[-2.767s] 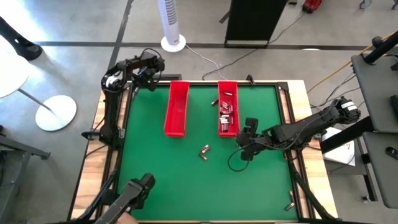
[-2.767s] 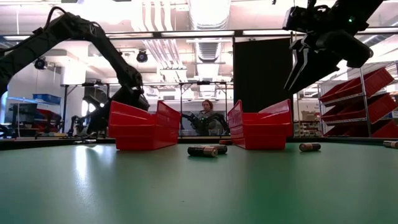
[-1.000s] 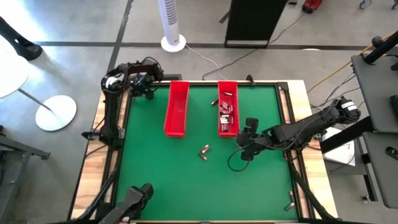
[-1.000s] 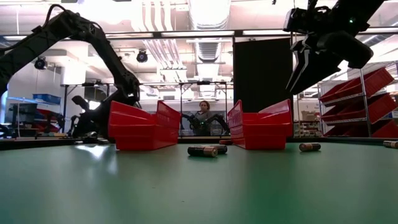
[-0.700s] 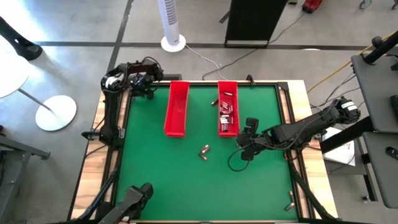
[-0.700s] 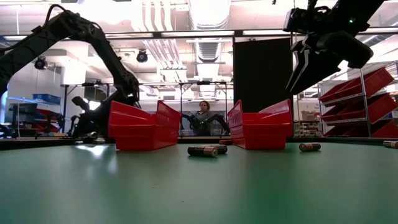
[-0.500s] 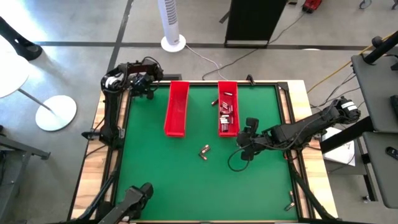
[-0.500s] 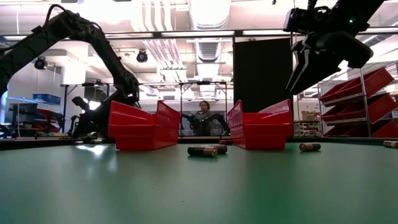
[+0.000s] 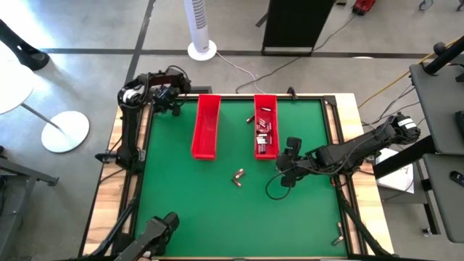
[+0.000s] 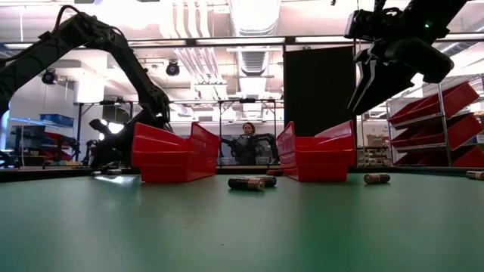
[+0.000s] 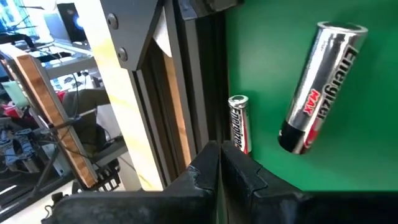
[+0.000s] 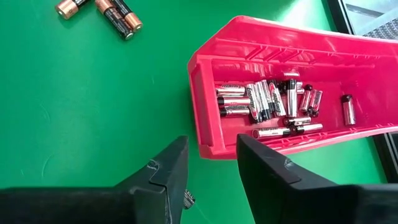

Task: Sort batteries
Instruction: Put the silver battery into the right red bin

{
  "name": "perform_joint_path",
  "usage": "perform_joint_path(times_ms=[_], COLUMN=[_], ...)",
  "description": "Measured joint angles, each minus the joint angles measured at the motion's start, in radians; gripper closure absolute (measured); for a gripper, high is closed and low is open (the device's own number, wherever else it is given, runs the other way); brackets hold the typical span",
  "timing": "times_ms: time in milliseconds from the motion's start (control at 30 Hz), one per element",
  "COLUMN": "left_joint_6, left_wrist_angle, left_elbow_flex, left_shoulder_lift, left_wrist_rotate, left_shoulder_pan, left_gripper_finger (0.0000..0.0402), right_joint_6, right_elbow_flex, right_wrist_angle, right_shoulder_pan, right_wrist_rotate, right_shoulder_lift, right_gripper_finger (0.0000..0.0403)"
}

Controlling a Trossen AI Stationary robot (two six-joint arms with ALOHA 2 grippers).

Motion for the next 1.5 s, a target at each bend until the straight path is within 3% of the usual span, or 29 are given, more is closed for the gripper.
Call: perform_joint_path(times_ms=[233, 667, 1100, 1500], left_joint_6=[0.097, 0.266, 0.207, 0.146], left_wrist_angle=[0.021, 0.033, -0.073, -0.121], left_elbow_flex=[0.007, 0.02, 0.118, 0.003], left_shoulder_lift=[0.0, -0.002, -0.038, -0.026], left_wrist_rotate=[0.003, 0.116, 0.128, 0.164], left_shoulder_pan=[0.008, 0.034, 0.02, 0.031], left_gripper_finger=[0.0402, 0.0402, 0.0402, 0.0402], right_joint_6=[0.0, 0.004, 0.004, 0.012], right_elbow_flex=[0.0, 0.0, 0.0, -0.003], right_wrist_angle=[0.0, -0.001, -0.001, -0.001], right_shoulder_pan=[0.0, 0.0, 0.0, 0.0], right_wrist_rotate=[0.0, 0.0, 0.001, 0.0], right_shoulder_lift=[0.0, 0.0, 0.0, 0.0], right_gripper_finger=[0.0279, 0.0258, 0.0277, 0.027])
